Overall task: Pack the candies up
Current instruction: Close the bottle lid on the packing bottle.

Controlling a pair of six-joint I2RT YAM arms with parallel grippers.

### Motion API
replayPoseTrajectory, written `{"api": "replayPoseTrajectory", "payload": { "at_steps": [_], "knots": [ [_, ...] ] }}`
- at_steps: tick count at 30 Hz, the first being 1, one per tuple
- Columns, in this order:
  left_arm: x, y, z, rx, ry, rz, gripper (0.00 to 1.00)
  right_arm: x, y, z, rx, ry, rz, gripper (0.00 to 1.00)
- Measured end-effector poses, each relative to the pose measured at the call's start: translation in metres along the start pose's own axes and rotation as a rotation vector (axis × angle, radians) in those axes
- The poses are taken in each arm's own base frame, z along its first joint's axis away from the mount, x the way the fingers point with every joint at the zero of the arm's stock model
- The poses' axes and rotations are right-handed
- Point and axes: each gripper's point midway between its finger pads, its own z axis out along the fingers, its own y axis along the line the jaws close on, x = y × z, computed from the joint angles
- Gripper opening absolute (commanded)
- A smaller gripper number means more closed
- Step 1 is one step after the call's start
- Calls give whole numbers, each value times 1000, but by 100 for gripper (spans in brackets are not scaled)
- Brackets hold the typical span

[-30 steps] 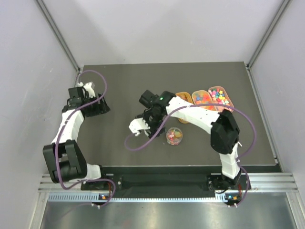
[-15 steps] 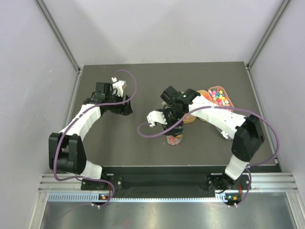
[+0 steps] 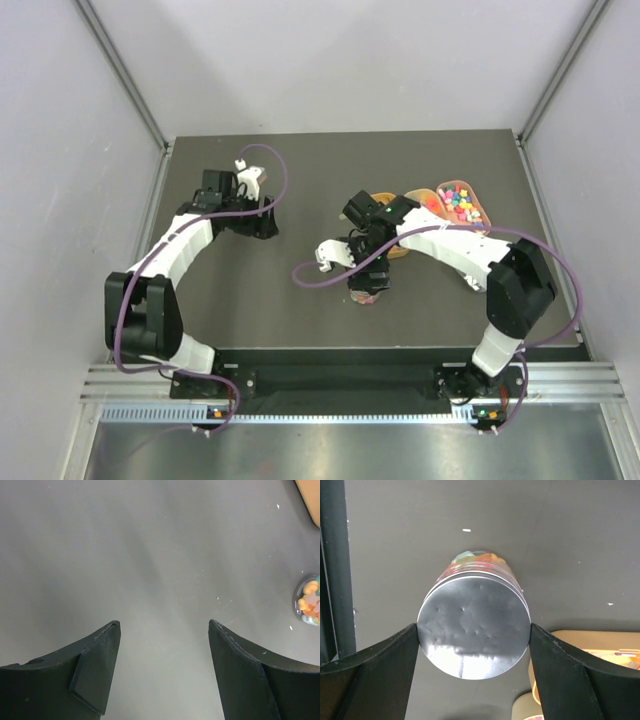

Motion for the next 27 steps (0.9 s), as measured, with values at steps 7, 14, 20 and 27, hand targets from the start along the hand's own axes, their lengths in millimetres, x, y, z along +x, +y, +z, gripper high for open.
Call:
{"api": "replayPoseTrajectory", "payload": {
  "at_steps": [7, 14, 20, 27],
  "knots": [
    [-1, 2, 5, 0, 11, -5, 75, -1, -8, 2, 27, -16, -3, 76],
    [-2, 4, 7, -3, 16, -7, 75, 4, -6, 7, 23, -11, 5, 76],
    [-2, 4, 8, -3, 16, -7, 75, 6, -3, 11, 10, -13, 9, 78],
    [-2, 4, 7, -3, 17, -8, 75, 6, -3, 12, 10, -13, 18, 79]
  ]
}}
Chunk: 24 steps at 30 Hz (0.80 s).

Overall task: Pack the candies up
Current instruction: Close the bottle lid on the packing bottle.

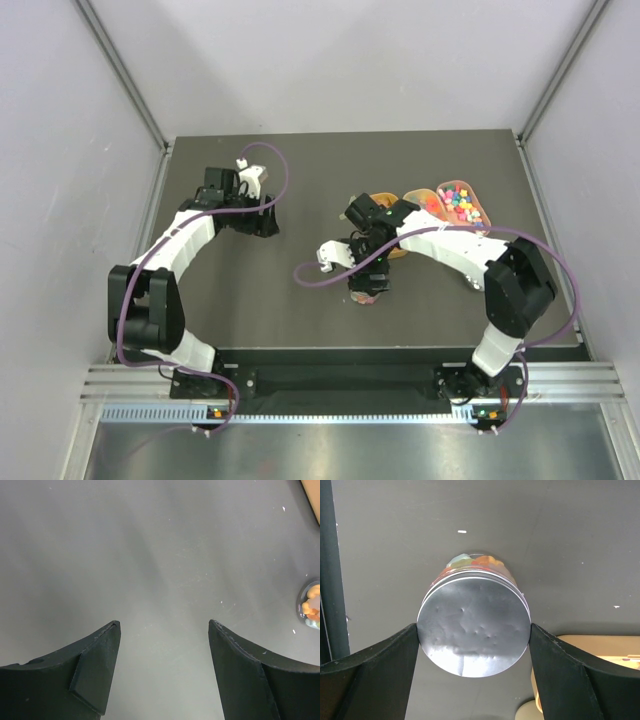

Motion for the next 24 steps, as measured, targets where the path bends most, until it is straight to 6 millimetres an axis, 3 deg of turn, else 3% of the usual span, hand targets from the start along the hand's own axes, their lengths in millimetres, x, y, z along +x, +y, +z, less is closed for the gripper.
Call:
{"api": "replayPoseTrajectory", "payload": {
  "at_steps": [8, 12, 15, 24],
  "knots": [
    [0, 0, 0, 0, 0, 0, 75, 5, 3, 7, -11, 9, 7, 82],
    [0, 0, 0, 0, 0, -1, 75, 7, 4, 8, -12, 11, 12, 89],
    [0, 0, 0, 0, 0, 0, 75, 7, 4, 9, -11, 10, 18, 100],
    [1, 0, 1, -1, 2, -1, 75, 12, 3, 9, -3, 18, 48, 100]
  ]
}}
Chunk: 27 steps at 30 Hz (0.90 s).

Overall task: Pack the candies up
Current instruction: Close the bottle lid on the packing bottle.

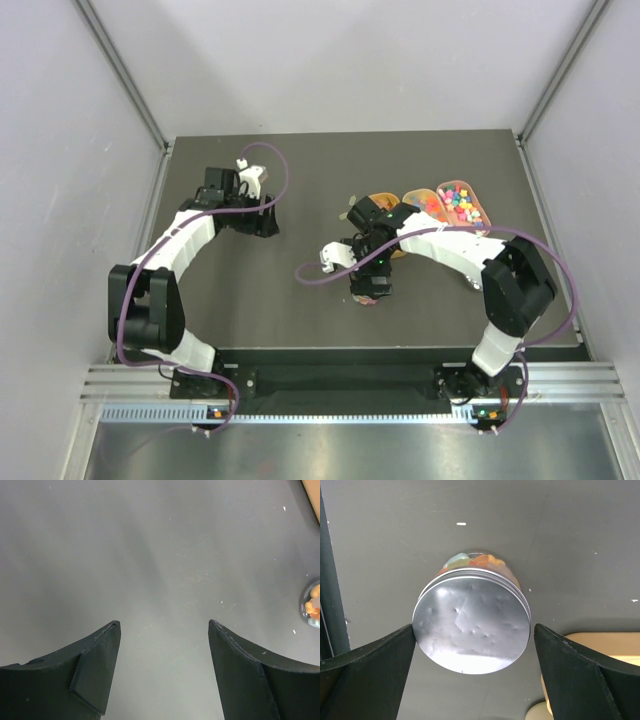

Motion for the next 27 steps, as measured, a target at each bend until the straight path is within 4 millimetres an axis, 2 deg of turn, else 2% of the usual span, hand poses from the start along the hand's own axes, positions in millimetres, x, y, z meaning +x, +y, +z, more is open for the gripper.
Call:
{"api": "replayPoseTrajectory", "payload": {
  "at_steps": [11, 19, 27],
  "knots": [
    [0, 0, 1, 0, 2, -4, 75, 0, 1, -6, 3, 9, 11, 100],
    [-3, 1, 1, -3, -3, -2, 75, -12, -6, -18, 23, -18, 12, 100],
    [-3, 1, 1, -3, -3, -1, 75, -10, -2, -23, 18, -13, 12, 100]
  ]
}}
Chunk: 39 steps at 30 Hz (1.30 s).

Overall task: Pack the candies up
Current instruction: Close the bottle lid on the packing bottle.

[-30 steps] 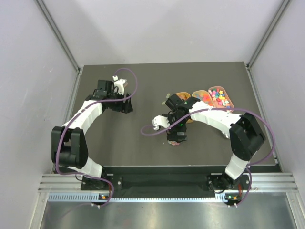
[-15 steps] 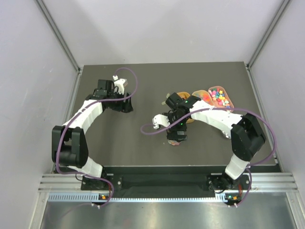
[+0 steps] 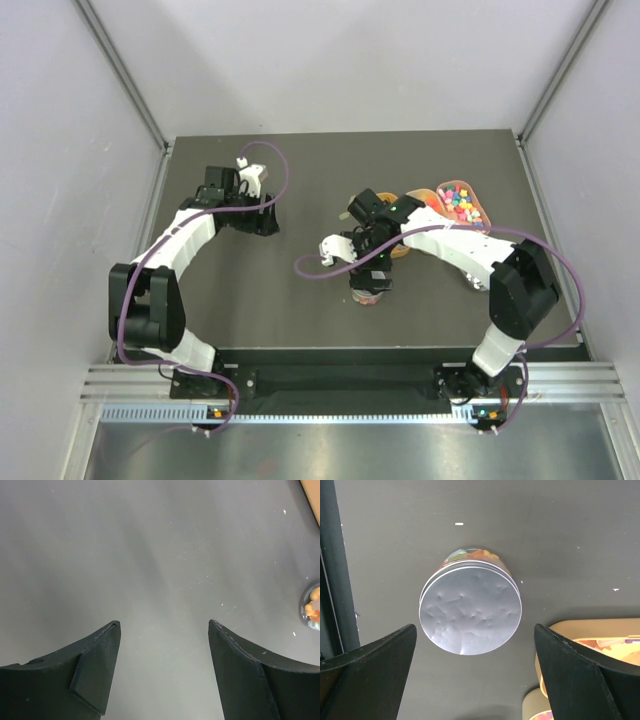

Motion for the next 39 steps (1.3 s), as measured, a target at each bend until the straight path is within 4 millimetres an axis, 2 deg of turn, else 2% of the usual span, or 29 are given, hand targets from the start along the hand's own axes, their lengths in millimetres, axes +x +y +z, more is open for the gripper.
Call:
{"api": "replayPoseTrajectory", "payload": {
  "at_steps": [6, 8, 10, 11, 12, 15, 18, 25, 31, 39],
  "knots": [
    [0, 0, 0, -2, 0, 0, 75, 1, 2, -2, -4, 3, 2, 100],
    [0, 1, 0, -5, 0, 1, 70, 1, 2, -6, 5, 0, 3, 91],
    [0, 1, 0, -6, 0, 0, 68, -1, 1, -13, 25, -12, 4, 55],
    [0, 1, 0, -7, 0, 1, 65, -2, -1, -17, 39, -20, 4, 33],
    [0, 1, 0, -7, 0, 1, 57, -4, -3, -23, 54, -29, 10, 0],
    [0, 1, 0, -8, 1, -6, 41, -11, -10, -32, 87, -63, 23, 0],
    [0, 1, 0, -7, 0, -13, 37, -13, -8, -29, 78, -76, 38, 0],
    [1, 2, 0, -12, 2, -15, 39, 3, 14, -5, -13, -45, 65, 0],
    [8, 4, 1, -22, 16, -20, 39, 11, 25, 11, -56, -24, 74, 0],
    [8, 4, 2, -22, 15, -21, 39, 7, 28, 13, -61, -20, 81, 0]
  ]
}}
